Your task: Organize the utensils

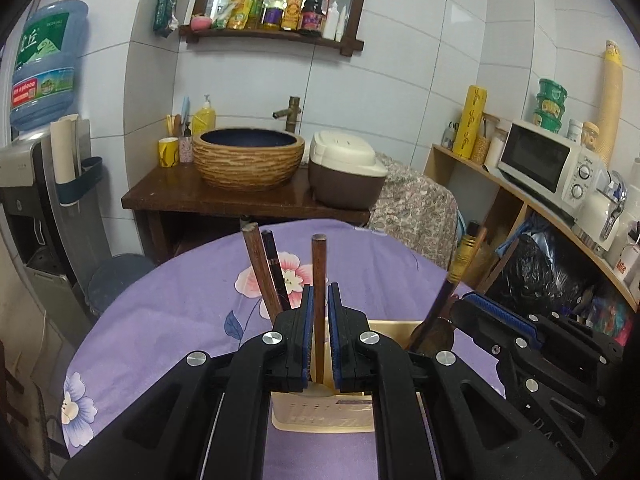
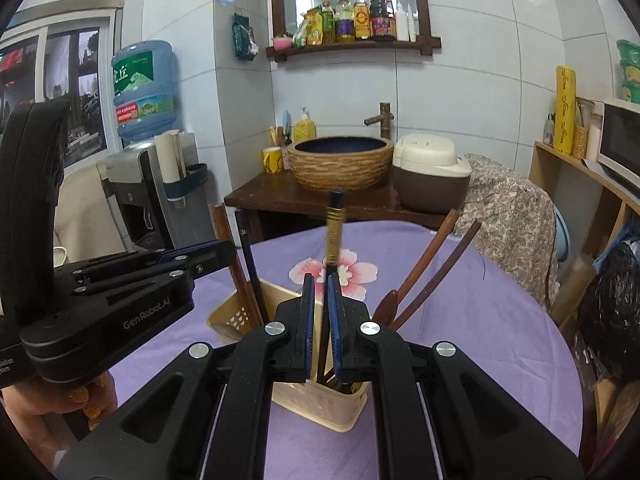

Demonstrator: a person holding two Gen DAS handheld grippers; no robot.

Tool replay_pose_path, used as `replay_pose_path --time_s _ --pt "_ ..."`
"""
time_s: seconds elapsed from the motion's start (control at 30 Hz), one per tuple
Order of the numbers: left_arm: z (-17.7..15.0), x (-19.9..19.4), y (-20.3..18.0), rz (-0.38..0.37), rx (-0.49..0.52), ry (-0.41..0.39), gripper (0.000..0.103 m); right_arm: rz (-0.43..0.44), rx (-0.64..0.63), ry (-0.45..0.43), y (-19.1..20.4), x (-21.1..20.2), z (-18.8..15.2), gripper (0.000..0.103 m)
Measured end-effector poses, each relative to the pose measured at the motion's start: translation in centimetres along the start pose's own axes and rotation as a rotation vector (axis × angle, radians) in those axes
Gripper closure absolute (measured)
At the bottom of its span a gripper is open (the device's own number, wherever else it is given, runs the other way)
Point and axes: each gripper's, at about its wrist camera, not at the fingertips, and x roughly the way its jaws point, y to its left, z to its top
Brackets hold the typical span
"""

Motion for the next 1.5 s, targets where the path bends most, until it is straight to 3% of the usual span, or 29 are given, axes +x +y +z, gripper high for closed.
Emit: replay_pose_path --time_s 0.03,0.07,0.1,0.13,0.2,0.23,0.33,0.43,0.6,0.83,1.03,1.3,1.5 --pt "0.0 -0.6 0.1 -0.007 -0.002 -0.017 0.094 -0.006 -0.002 -0.014 0.0 -0.4 -0.1 0.086" --pt "-0.1 -0.9 0.0 -0.017 -0.001 -0.028 0.091 -0.006 -0.001 -0.028 -0.2 -0.8 -0.2 0.070" --pt "-0.2 -1.5 0.0 -0.026 0.001 -0.039 0.076 -0.004 0.002 -0.048 -0.2 -1.3 -0.4 0.054" --pt "-0.4 -2.6 0.1 -0.026 0.003 -0.063 0.055 -0.006 0.003 -0.070 -0.3 -1.9 -0.5 0.051" --pt "-1.1 -4.3 0.1 -0.011 0.007 -0.117 0.031 -0.009 -0.005 -0.084 -0.3 -2.8 -0.8 0.051" --pt "-1.7 -5.7 0.3 0.001 0.011 -0.158 0.021 -0.008 -0.013 -0.093 -0.2 -3.5 -1.1 0.049" --pt "-3.7 -8.6 0.8 0.019 0.020 -0.229 0.005 -0.033 -0.024 -0.145 0.2 -5.9 -2.4 0.022" --pt "-6.2 -10.8 1.4 0.025 0.018 -0.268 0.005 -0.052 -0.060 -0.197 1.1 -8.6 -4.6 0.006" --pt "-11.3 -12.4 1.4 0.088 0.024 -0.293 0.005 -0.078 -0.114 -0.183 3.0 -11.1 -10.3 0.006" --pt "-18.2 -14.9 0.6 0.229 0.047 -0.328 0.005 -0.091 -0.047 -0.144 4.7 -13.5 -17.9 0.006" --pt "-22.7 -18.1 -0.6 0.282 0.042 -0.290 0.005 -0.120 -0.049 -0.132 6.3 -16.8 -22.9 0.006" --pt "-26.0 -21.1 -2.8 0.297 0.026 -0.262 0.005 -0.188 -0.013 -0.131 7.1 -21.1 -26.3 0.006" --pt "-26.7 -22.5 -3.2 0.288 0.047 -0.323 0.005 -0.207 -0.030 -0.172 8.1 -23.5 -27.0 0.006"
